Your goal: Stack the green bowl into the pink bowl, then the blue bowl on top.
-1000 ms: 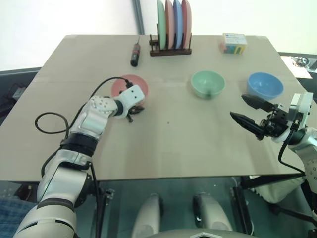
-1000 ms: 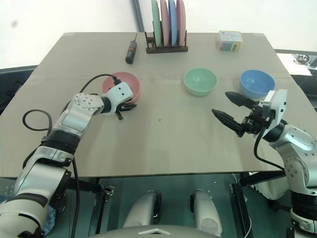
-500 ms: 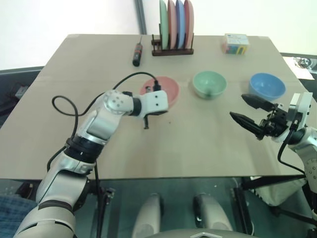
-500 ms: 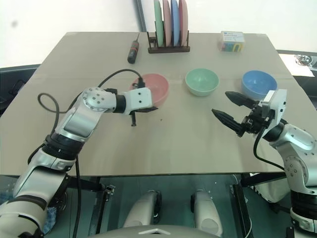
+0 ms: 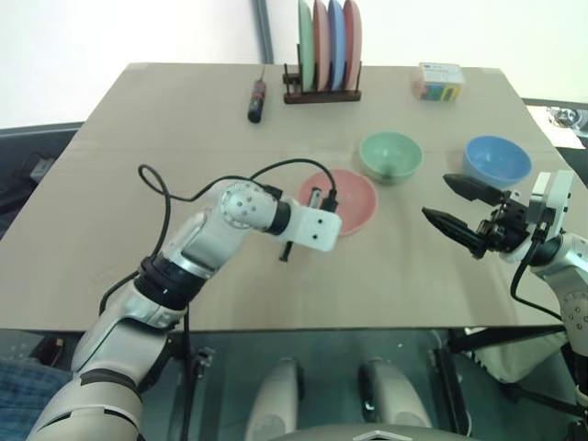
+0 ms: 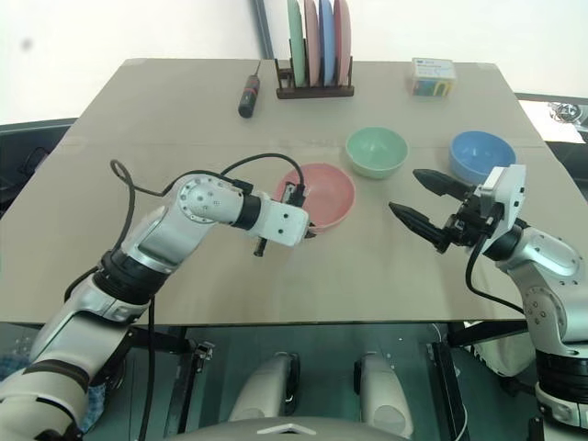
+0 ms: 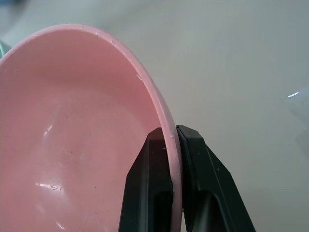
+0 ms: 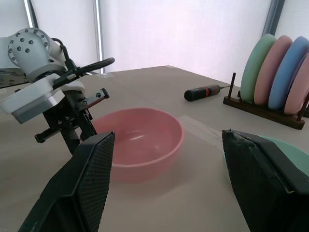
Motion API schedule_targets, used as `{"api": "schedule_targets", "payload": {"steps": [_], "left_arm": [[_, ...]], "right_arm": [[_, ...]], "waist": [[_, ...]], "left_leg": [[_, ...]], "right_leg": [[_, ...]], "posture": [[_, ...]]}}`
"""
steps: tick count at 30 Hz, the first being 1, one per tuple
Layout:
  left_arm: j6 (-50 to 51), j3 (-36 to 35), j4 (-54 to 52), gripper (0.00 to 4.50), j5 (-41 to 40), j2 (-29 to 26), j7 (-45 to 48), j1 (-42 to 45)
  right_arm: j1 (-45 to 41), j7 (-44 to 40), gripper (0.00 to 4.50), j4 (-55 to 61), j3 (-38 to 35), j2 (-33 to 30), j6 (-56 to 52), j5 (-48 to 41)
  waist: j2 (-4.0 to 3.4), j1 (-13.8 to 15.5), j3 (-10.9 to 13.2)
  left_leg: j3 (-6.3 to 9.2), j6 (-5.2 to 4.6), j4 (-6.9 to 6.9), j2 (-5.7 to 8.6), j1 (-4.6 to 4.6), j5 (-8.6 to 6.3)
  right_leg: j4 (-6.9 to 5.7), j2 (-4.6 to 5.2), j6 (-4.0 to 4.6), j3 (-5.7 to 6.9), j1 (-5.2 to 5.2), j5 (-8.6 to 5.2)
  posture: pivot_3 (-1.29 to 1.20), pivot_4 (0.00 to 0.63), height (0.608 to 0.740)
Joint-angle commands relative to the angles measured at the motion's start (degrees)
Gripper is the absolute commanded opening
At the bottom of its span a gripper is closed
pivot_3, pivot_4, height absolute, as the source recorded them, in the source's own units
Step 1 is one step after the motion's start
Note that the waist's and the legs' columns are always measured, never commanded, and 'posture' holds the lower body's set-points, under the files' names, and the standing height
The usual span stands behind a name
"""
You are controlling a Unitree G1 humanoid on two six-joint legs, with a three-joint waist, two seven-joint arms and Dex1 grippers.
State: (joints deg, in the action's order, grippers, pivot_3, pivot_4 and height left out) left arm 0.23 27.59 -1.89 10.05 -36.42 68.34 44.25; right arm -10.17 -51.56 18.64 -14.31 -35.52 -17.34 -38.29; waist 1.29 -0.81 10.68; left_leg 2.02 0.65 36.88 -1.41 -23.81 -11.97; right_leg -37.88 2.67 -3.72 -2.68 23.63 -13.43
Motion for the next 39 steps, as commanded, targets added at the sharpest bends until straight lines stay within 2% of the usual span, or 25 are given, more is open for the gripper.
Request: {"api": "schedule_targets", "payload": {"steps": [1, 6, 8, 9, 10, 14, 17, 22, 25, 32, 39], "left_arm": [[-3.6, -2.7, 0.0, 0.85, -2.0, 1.5, -1.5, 1.0], [-5.0, -5.2, -0.2, 2.98, -5.1, 1.6, -1.2, -0.1], [-3.3, -8.4, -1.4, 3.8, -8.8, 1.8, -1.9, -1.5], [-2.3, -10.0, -2.1, 3.99, -10.9, 1.8, -2.0, -2.3], [-0.6, -11.7, -3.3, 4.42, -13.4, 1.1, -1.2, -3.4], [9.2, -22.0, -10.1, 4.42, -25.8, -2.3, -0.5, -10.9], [13.5, -28.7, -11.5, 4.42, -29.9, -2.7, -4.9, -16.2], [21.8, -42.5, -16.6, 4.42, -42.2, -1.1, -12.0, -25.6], [24.8, -50.6, -20.8, 4.42, -49.0, 0.2, -16.0, -32.3], [25.4, -57.2, -26.5, 4.42, -54.3, 1.8, -21.6, -41.9], [21.5, -58.2, -31.7, 4.42, -55.2, 5.9, -24.8, -49.3]], "right_arm": [[0.1, 0.6, 3.73, 1.8, -1.2, -0.2, 0.9, -0.3], [-0.2, 0.5, 3.73, 1.3, -0.4, -0.7, 0.9, 0.6], [-0.9, 0.4, 3.73, -0.1, 0.7, -1.8, 0.9, 3.0], [-1.5, 0.6, 3.73, -0.9, 1.1, -2.4, 0.9, 4.2], [-2.5, 1.1, 3.73, -2.2, 1.8, -3.1, 0.7, 6.0], [-9.5, 0.5, 3.73, -10.4, 7.6, -6.5, 3.7, 15.8], [-16.9, -0.1, 3.73, -19.0, 13.3, -7.6, 7.1, 23.8], [-30.0, -1.9, 3.73, -36.4, 23.0, -6.3, 18.4, 36.4], [-39.5, -3.2, 3.73, -48.8, 29.1, -3.3, 26.3, 43.1], [-54.1, -0.5, 3.73, -72.6, 35.2, 3.7, 39.2, 52.6], [-61.4, 5.9, 3.73, -88.2, 39.1, 9.3, 37.5, 60.7]], "waist": [[0.0, 0.0, 0.0], [0.0, -0.1, 0.0], [0.0, -0.1, 0.0], [0.0, -0.2, 0.0], [-0.01, -0.3, 0.0], [-0.06, -0.5, 0.0], [-0.06, -1.4, 0.0], [-0.05, -1.6, 0.0], [-0.06, -1.7, 0.1], [-0.01, -1.4, 0.1], [-0.02, -1.6, 0.1]], "left_leg": [[0.0, 0.0, 0.01, 0.0, -0.01, 0.0], [0.01, 0.0, 0.01, 0.0, 0.01, 0.0], [0.0, 0.0, 0.01, 0.0, 0.02, 0.0], [0.0, 0.0, 0.02, 0.0, 0.01, 0.0], [0.01, 0.0, 0.03, 0.0, 0.0, 0.0], [0.0, 0.0, 0.05, -0.01, 0.03, 0.0], [-0.07, -0.01, 0.08, -0.04, 0.06, 0.0], [-0.02, 0.0, 0.09, -0.07, 0.04, 0.0], [-0.1, 0.0, 0.08, -0.07, 0.06, -0.01], [-0.01, 0.0, 0.06, -0.04, 0.03, 0.0], [-0.01, 0.01, -0.02, -0.02, 0.08, 0.0]], "right_leg": [[0.0, 0.0, 0.0, 0.0, 0.0, 0.0], [-0.02, 0.0, -0.01, 0.0, 0.0, 0.0], [-0.02, 0.0, -0.01, 0.0, 0.0, 0.0], [-0.03, 0.0, -0.01, 0.0, 0.0, 0.0], [-0.02, 0.0, -0.01, 0.0, 0.0, 0.0], [-0.04, -0.01, -0.01, 0.01, 0.0, 0.0], [-0.05, 0.0, -0.01, -0.06, 0.01, 0.0], [-0.06, -0.02, 0.01, 0.02, 0.01, 0.01], [0.01, 0.01, 0.02, -0.06, 0.03, 0.02], [0.01, 0.03, 0.05, 0.02, -0.01, 0.03], [-0.01, 0.07, 0.09, 0.01, 0.01, 0.03]], "posture": [[0.0, 0.15, 0.74], [0.0, 0.15, 0.74], [0.0, 0.15, 0.74], [0.0, 0.15, 0.74], [0.0, 0.15, 0.74], [0.0, 0.15, 0.74], [0.0, 0.15, 0.74], [0.0, 0.15, 0.74], [0.0, 0.15, 0.74], [0.0, 0.15, 0.74], [0.0, 0.15, 0.74]]}}
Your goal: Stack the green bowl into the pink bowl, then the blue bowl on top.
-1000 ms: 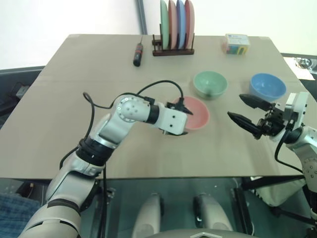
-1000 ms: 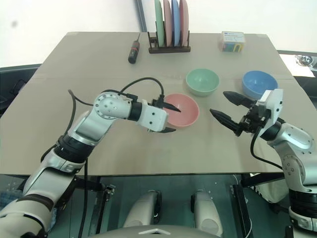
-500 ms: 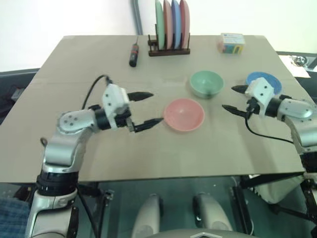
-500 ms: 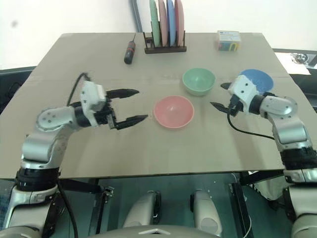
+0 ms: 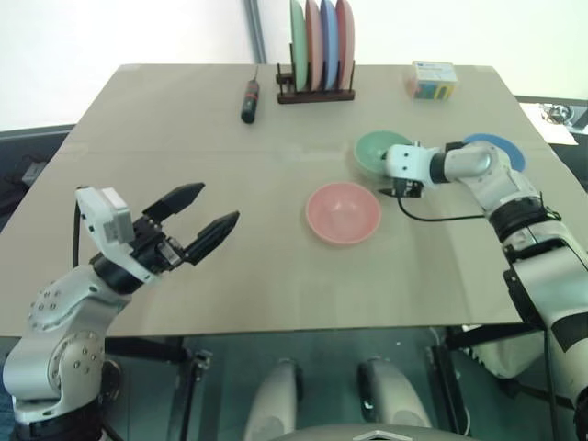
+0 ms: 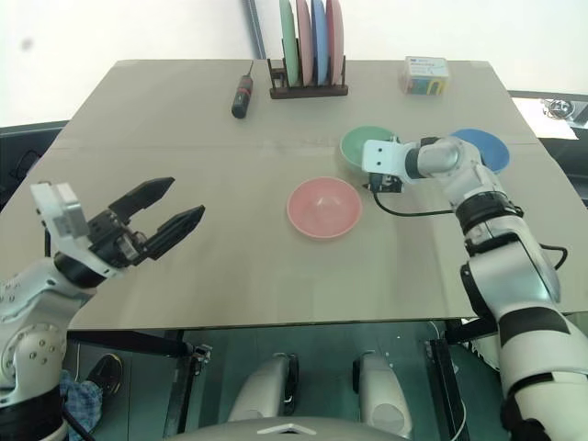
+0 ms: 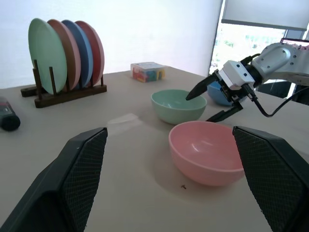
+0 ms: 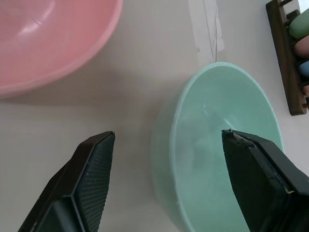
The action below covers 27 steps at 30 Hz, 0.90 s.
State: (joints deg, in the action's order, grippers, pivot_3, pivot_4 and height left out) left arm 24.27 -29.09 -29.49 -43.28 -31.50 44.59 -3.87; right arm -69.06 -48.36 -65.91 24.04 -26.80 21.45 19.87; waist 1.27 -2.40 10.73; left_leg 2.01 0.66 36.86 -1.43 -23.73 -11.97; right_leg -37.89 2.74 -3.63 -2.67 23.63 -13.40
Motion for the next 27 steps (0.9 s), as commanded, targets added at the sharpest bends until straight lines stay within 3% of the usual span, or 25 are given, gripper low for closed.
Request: {"api": "schedule_targets", "payload": {"steps": [1, 5, 6, 9, 14, 22, 27], "left_arm": [[-2.8, -1.5, -4.8, 4.42, -2.2, 1.4, -1.2, -2.0], [-2.7, -1.1, -6.5, 4.42, -4.1, 1.6, -1.9, -4.5], [-2.7, -1.1, -6.8, 4.5, -4.5, 1.6, -2.0, -4.8], [-3.7, -0.9, -7.4, 4.5, -5.0, 1.6, -2.5, -5.0], [-4.8, -0.2, -6.8, 4.5, -4.7, 1.4, -2.7, -4.9], [-5.4, 1.5, -5.2, 4.5, -3.6, 1.0, -2.9, -2.9], [-5.8, 2.1, -4.1, 4.5, -3.0, 0.7, -2.1, -2.7]], "right_arm": [[-3.0, 3.3, 3.73, -4.9, 1.1, 1.1, -1.8, 3.5], [-4.6, 4.9, 3.73, -7.9, 0.8, 2.7, -4.1, 5.3], [-4.9, 4.9, 3.19, -8.4, 0.6, 3.1, -4.5, 5.5], [-5.6, 5.3, 2.3, -8.9, 0.4, 3.6, -4.7, 6.1], [-6.0, 5.1, 0.1, -9.0, -0.1, 3.9, -4.6, 6.6], [-6.7, 5.5, 0.02, -6.6, -1.5, 2.0, 0.4, 5.7], [-6.1, -5.8, 0.02, 2.9, -5.3, -0.3, 2.9, -0.6]], "waist": [[0.0, 0.0, 0.0], [-0.01, -0.1, 0.0], [-0.01, 0.0, 0.0], [-0.02, -0.1, 0.0], [-0.02, -0.1, 0.0], [-0.03, -0.1, 0.0], [-0.08, -0.1, 0.0]], "left_leg": [[0.01, 0.0, 0.0, 0.0, -0.01, 0.0], [-0.03, 0.0, 0.0, 0.01, 0.02, 0.0], [0.0, 0.0, 0.0, 0.0, 0.03, 0.0], [0.0, 0.0, 0.0, 0.01, 0.03, 0.0], [-0.01, 0.0, -0.02, 0.01, 0.02, 0.0], [-0.02, 0.0, -0.03, 0.01, 0.01, 0.0], [-0.03, 0.0, -0.11, 0.01, -0.01, 0.0]], "right_leg": [[0.0, 0.0, 0.0, 0.01, 0.0, 0.0], [-0.03, 0.0, 0.01, -0.04, 0.0, 0.0], [-0.04, -0.01, 0.01, -0.01, 0.0, 0.0], [-0.04, -0.01, 0.02, -0.01, 0.0, -0.01], [-0.03, -0.02, 0.01, -0.01, 0.01, 0.0], [-0.01, -0.02, 0.01, -0.02, 0.02, 0.0], [0.02, -0.02, 0.0, -0.03, 0.07, 0.0]], "posture": [[0.0, 0.15, 0.74], [0.0, 0.15, 0.74], [0.0, 0.15, 0.74], [0.0, 0.15, 0.74], [0.0, 0.15, 0.74], [0.0, 0.15, 0.74], [0.0, 0.15, 0.74]]}}
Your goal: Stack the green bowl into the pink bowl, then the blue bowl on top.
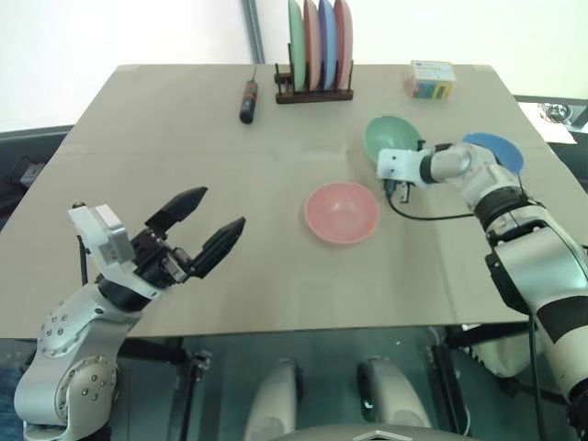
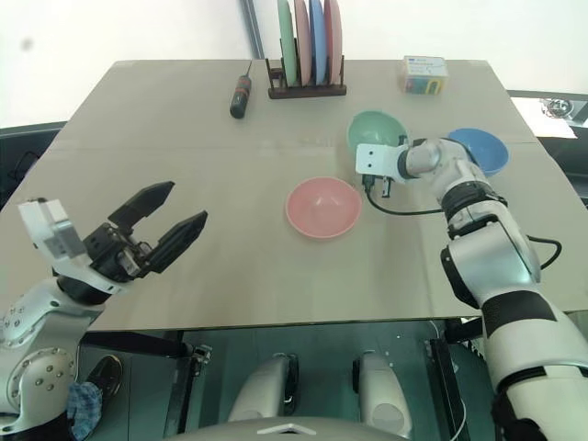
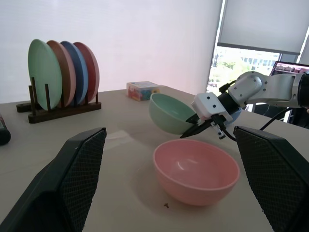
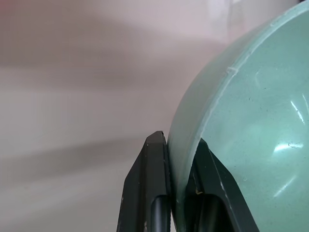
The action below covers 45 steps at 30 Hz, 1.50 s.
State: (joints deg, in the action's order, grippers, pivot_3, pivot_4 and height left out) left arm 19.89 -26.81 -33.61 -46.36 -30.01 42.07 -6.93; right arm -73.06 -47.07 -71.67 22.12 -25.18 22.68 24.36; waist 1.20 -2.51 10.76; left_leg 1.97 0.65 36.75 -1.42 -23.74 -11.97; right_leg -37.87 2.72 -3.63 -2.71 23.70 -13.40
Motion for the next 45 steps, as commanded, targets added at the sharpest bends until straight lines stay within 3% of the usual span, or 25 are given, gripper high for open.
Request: {"api": "schedule_targets", "payload": {"steps": [1, 9, 16, 17, 19, 21, 23, 28, 32, 37, 45], "left_arm": [[-1.5, -0.1, 0.3, 4.5, 0.1, -1.0, 0.6, 0.5], [-1.9, 1.9, 3.6, 4.5, 1.3, -2.3, 1.9, 3.6], [-2.0, 2.6, 4.7, 4.5, 1.5, -2.8, 2.7, 4.3], [-2.0, 2.7, 4.8, 4.5, 1.6, -2.8, 2.8, 4.4], [-1.9, 2.8, 4.9, 4.5, 1.6, -2.8, 3.0, 4.5], [-1.8, 2.9, 5.2, 4.5, 1.6, -2.9, 3.4, 4.8], [-1.8, 2.9, 5.5, 4.5, 1.6, -3.0, 3.7, 5.2], [-1.9, 3.2, 5.7, 4.5, 1.6, -2.7, 4.0, 5.8], [-3.1, 4.5, 5.6, 4.5, 1.4, -1.0, 3.6, 7.2], [-3.1, 7.1, 6.1, 4.5, 2.1, 0.3, 3.2, 8.8], [-4.0, 11.4, 8.0, 4.5, 3.0, 1.4, 3.8, 14.2]], "right_arm": [[-1.3, -9.1, 0.02, 12.4, -3.7, -2.7, 1.1, -6.1], [14.3, -29.8, 0.02, 60.9, -3.7, -7.8, -20.9, -20.5], [19.1, -32.4, 0.02, 74.9, -1.5, -9.3, -30.7, -21.8], [19.2, -32.4, 0.62, 75.4, -1.2, -9.5, -31.2, -21.7], [19.2, -32.2, 1.11, 75.7, -1.1, -9.9, -31.9, -21.4], [19.0, -29.4, 2.13, 75.1, -2.2, -9.2, -31.6, -20.9], [18.7, -28.8, 2.69, 74.9, -2.8, -9.7, -31.7, -21.0], [19.8, -28.6, 2.69, 76.1, -6.1, -13.1, -36.9, -23.7], [21.0, -21.6, 2.69, 65.5, -11.1, -16.8, -39.9, -22.0], [19.3, -9.8, 2.69, 50.7, -19.8, -15.0, -45.0, -25.0], [16.9, 0.1, 2.69, 33.4, -23.0, -14.6, -42.4, -24.3]], "waist": [[-0.05, -0.1, 0.0], [-0.05, 0.4, 0.0], [-0.04, 0.2, 0.0], [-0.04, 0.2, 0.0], [-0.04, 0.3, 0.0], [-0.04, 0.3, 0.0], [-0.03, 0.3, 0.0], [-0.03, 0.4, 0.0], [0.01, 0.7, 0.0], [0.02, 0.4, 0.0], [0.02, 0.2, 0.0]], "left_leg": [[0.0, 0.0, -0.01, 0.0, 0.01, 0.0], [0.09, 0.0, -0.11, -0.03, -0.01, 0.0], [0.06, 0.0, -0.08, -0.03, 0.04, 0.0], [0.06, 0.0, -0.08, -0.03, 0.04, 0.0], [0.06, 0.0, -0.08, -0.03, 0.04, 0.0], [0.05, 0.0, -0.08, -0.03, 0.01, 0.0], [0.05, 0.0, -0.08, -0.03, 0.01, 0.0], [0.05, 0.0, -0.08, -0.03, 0.0, 0.0], [0.06, 0.0, -0.07, -0.02, 0.0, 0.0], [0.01, 0.0, -0.06, -0.01, 0.0, 0.0], [-0.03, 0.0, -0.08, 0.01, -0.02, 0.0]], "right_leg": [[-0.01, 0.0, 0.0, 0.0, 0.0, 0.0], [0.01, 0.0, -0.01, 0.08, 0.01, 0.0], [0.0, 0.01, 0.0, 0.08, 0.0, -0.01], [0.0, 0.0, 0.0, 0.08, 0.0, -0.02], [0.0, 0.0, 0.09, 0.08, 0.0, -0.07], [0.01, 0.0, 0.1, 0.08, 0.01, -0.08], [0.02, 0.0, 0.06, 0.08, 0.01, -0.05], [0.04, 0.01, 0.06, 0.08, 0.01, -0.05], [0.06, 0.01, 0.14, 0.09, -0.01, -0.1], [0.06, 0.01, 0.17, 0.05, 0.0, -0.1], [0.1, 0.0, -0.01, 0.0, 0.0, 0.0]], "posture": [[0.0, 0.15, 0.74], [0.0, 0.15, 0.74], [0.0, 0.15, 0.74], [0.0, 0.15, 0.74], [0.0, 0.15, 0.74], [0.0, 0.15, 0.74], [0.0, 0.15, 0.74], [0.0, 0.15, 0.74], [0.0, 0.15, 0.74], [0.0, 0.15, 0.74], [0.0, 0.15, 0.74]]}}
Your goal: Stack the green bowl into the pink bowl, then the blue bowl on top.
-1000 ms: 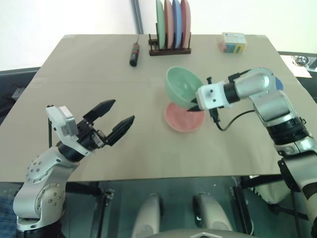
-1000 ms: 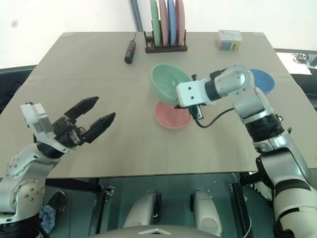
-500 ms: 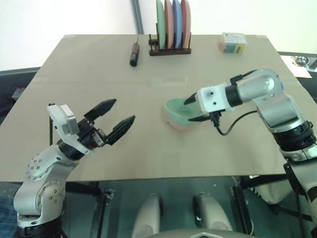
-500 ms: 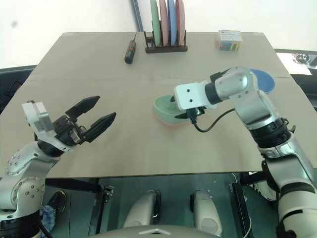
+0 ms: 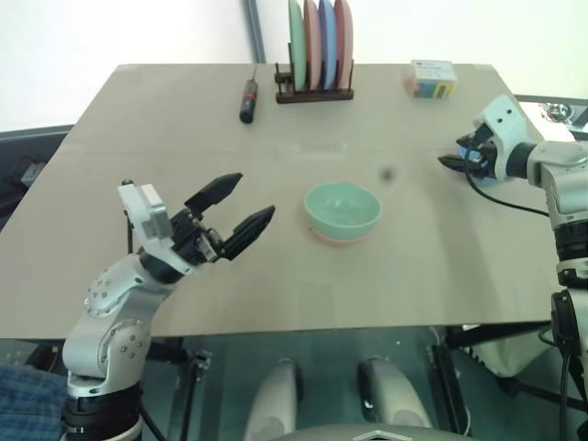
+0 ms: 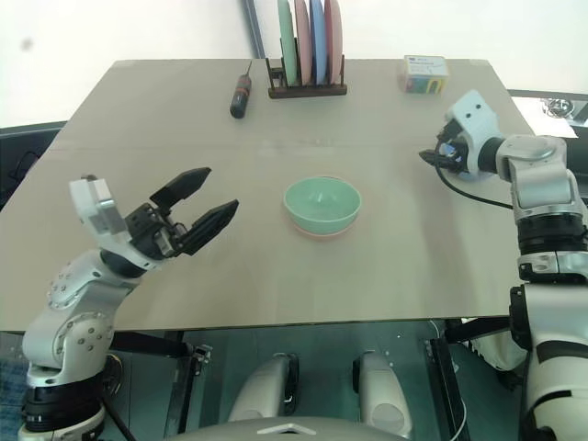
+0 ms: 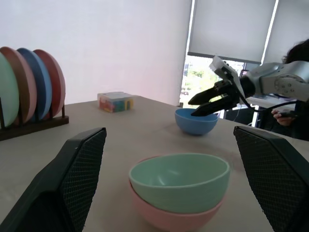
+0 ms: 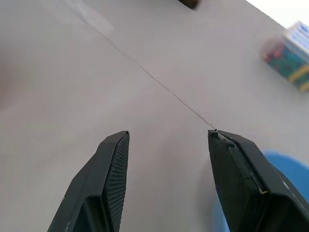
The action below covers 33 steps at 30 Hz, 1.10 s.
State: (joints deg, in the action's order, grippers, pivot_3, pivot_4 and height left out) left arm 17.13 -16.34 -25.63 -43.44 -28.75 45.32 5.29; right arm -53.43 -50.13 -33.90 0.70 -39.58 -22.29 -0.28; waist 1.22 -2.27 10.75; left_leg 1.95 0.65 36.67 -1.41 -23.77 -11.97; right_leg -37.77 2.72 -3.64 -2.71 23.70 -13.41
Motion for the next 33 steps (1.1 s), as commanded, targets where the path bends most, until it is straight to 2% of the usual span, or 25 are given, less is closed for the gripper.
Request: {"api": "schedule_targets", "payload": {"steps": [1, 9, 15, 18, 19, 21, 23, 30, 33], "left_arm": [[-1.3, 1.3, 0.3, 4.5, 0.2, 0.2, 0.7, 2.7], [-1.1, 2.6, 1.0, 4.5, 0.1, 0.1, 1.3, 5.0], [-0.1, 2.8, -0.4, 4.5, -0.8, -0.4, 0.8, 5.7], [0.2, 2.6, -0.8, 4.5, -1.0, -0.7, 0.7, 5.6], [0.2, 2.5, -0.9, 4.5, -1.0, -0.7, 0.7, 5.5], [0.1, 2.4, -1.1, 4.5, -1.0, -0.7, 0.7, 5.4], [0.1, 2.4, -1.1, 4.5, -1.0, -0.7, 0.8, 5.4], [-0.4, 2.8, -0.2, 4.5, -0.4, -0.6, 1.4, 5.3], [-0.4, 2.2, 0.2, 4.5, -0.4, -0.9, 1.7, 4.8]], "right_arm": [[-3.5, 4.0, 2.69, -7.2, -1.2, -0.1, 4.0, 0.8], [-9.2, 10.2, 2.69, -28.6, 1.3, 1.5, 14.8, 5.6], [-10.9, 13.2, 2.69, -37.0, 1.8, 2.7, 18.2, 7.8], [-11.3, 13.7, 1.86, -38.2, 1.6, 2.9, 19.0, 8.2], [-11.4, 13.7, 1.71, -38.5, 1.6, 3.0, 19.2, 8.4], [-11.7, 13.5, 0.69, -38.8, 1.3, 3.1, 19.5, 8.5], [-11.8, 13.4, 0.11, -38.9, 1.5, 3.2, 19.9, 8.8], [-12.5, 11.2, 0.11, -37.7, 2.3, 3.0, 22.1, 9.8], [-13.3, 6.0, 0.11, -33.9, 3.5, 3.8, 23.7, 9.7]], "waist": [[0.0, -0.1, 0.0], [-0.01, -0.2, 0.0], [-0.01, -0.2, 0.0], [-0.02, -0.2, 0.0], [-0.02, -0.2, 0.0], [-0.02, -0.3, 0.0], [-0.02, -0.3, 0.0], [-0.03, -0.2, 0.0], [-0.04, -0.2, 0.0]], "left_leg": [[0.0, 0.0, 0.0, 0.0, 0.0, 0.0], [-0.03, 0.0, -0.02, 0.01, 0.0, 0.0], [-0.03, 0.0, -0.03, 0.01, -0.01, 0.0], [-0.03, 0.0, -0.03, 0.01, 0.0, 0.0], [-0.03, 0.0, -0.03, 0.01, 0.0, 0.0], [-0.03, 0.0, -0.03, 0.01, 0.01, 0.0], [-0.03, 0.0, -0.03, 0.01, 0.02, 0.0], [-0.03, 0.0, -0.03, 0.02, 0.01, 0.0], [-0.03, 0.0, -0.03, 0.02, 0.01, 0.0]], "right_leg": [[0.0, 0.0, 0.0, 0.0, 0.0, 0.0], [0.02, -0.01, -0.01, -0.05, 0.01, 0.01], [0.03, 0.0, -0.01, -0.05, 0.0, 0.01], [0.02, -0.01, -0.01, -0.06, 0.0, 0.01], [0.02, -0.01, -0.01, -0.07, 0.01, 0.01], [0.02, -0.01, -0.01, -0.07, 0.01, 0.01], [0.01, -0.01, -0.01, -0.08, 0.01, 0.01], [0.02, -0.01, -0.01, -0.07, 0.0, 0.01], [0.03, -0.01, -0.02, -0.08, 0.0, 0.01]], "posture": [[0.0, 0.15, 0.74], [0.0, 0.15, 0.74], [0.0, 0.15, 0.74], [0.0, 0.15, 0.74], [0.0, 0.15, 0.74], [0.0, 0.15, 0.74], [0.0, 0.15, 0.74], [0.0, 0.15, 0.74], [0.0, 0.15, 0.74]]}}
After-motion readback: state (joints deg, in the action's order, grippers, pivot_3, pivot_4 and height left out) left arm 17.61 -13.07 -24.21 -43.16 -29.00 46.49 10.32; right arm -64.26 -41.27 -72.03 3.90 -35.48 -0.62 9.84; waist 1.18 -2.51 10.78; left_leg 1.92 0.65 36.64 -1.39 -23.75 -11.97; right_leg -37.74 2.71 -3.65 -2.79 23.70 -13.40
